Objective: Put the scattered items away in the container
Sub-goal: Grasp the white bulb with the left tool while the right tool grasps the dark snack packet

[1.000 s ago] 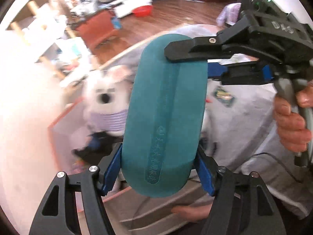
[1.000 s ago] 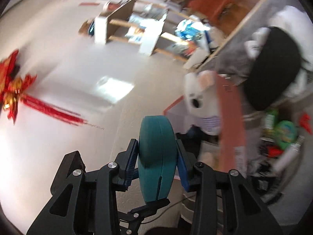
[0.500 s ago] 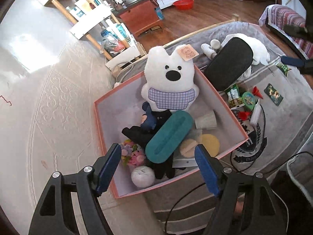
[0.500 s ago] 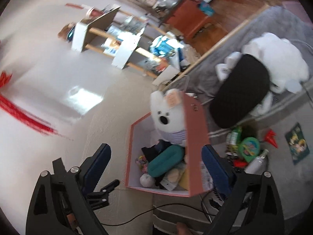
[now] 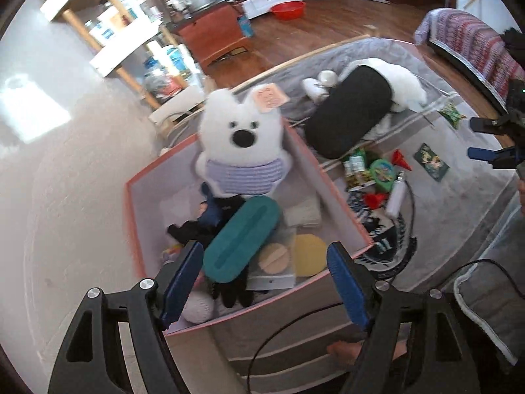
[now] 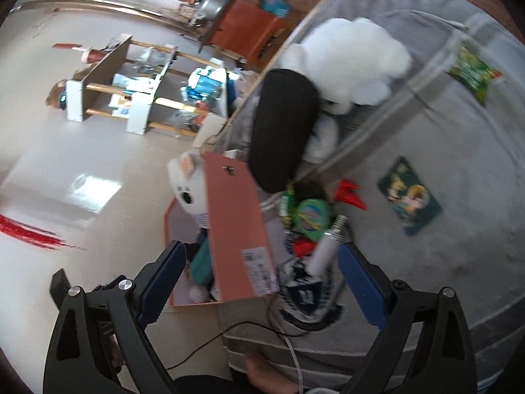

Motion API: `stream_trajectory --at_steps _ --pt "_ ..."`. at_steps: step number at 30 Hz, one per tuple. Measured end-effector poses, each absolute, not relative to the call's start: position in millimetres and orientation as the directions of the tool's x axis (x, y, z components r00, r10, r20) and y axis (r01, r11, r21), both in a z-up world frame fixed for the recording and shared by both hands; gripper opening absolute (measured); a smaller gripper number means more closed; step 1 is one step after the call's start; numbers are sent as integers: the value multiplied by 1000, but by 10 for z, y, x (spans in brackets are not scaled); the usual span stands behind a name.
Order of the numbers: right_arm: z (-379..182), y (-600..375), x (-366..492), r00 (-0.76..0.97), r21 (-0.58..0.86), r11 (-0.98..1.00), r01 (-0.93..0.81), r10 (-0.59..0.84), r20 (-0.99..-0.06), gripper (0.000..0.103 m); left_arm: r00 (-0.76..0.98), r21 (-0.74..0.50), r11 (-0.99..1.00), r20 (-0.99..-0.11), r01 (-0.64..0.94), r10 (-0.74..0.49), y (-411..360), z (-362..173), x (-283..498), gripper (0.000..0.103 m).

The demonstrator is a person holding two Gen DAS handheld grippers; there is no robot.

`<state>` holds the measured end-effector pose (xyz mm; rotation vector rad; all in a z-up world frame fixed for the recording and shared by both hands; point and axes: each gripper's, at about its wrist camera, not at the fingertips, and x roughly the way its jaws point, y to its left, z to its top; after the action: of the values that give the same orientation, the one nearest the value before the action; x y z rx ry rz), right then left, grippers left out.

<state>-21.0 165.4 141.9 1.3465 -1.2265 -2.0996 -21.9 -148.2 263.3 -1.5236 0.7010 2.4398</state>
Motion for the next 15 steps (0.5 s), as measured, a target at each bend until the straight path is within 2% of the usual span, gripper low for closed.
stream_trajectory --at_steps 3,6,8,12,15 --pt "1230 1807 -159 -474 812 -556 -177 -675 -565 94 -455 298 -840 -888 -454 -69 -1213 2543 -187 77" --pt "1041 1917 -127 -464 805 -557 -205 -669 -581 84 -442 298 -788 -896 -539 -37 -815 2389 -134 77" --pt "893 2000 -103 -466 797 -556 -237 -655 -595 82 -420 283 -762 -907 -583 -16 -583 2271 -111 78" --pt "583 2169 -129 -465 808 -496 -319 -661 -589 76 -336 208 -728 -941 -653 33 -18 1898 -140 78" --pt "410 2244 -238 -445 779 -519 -351 -640 -627 71 -268 158 -712 -962 -684 45 322 1570 -219 77"
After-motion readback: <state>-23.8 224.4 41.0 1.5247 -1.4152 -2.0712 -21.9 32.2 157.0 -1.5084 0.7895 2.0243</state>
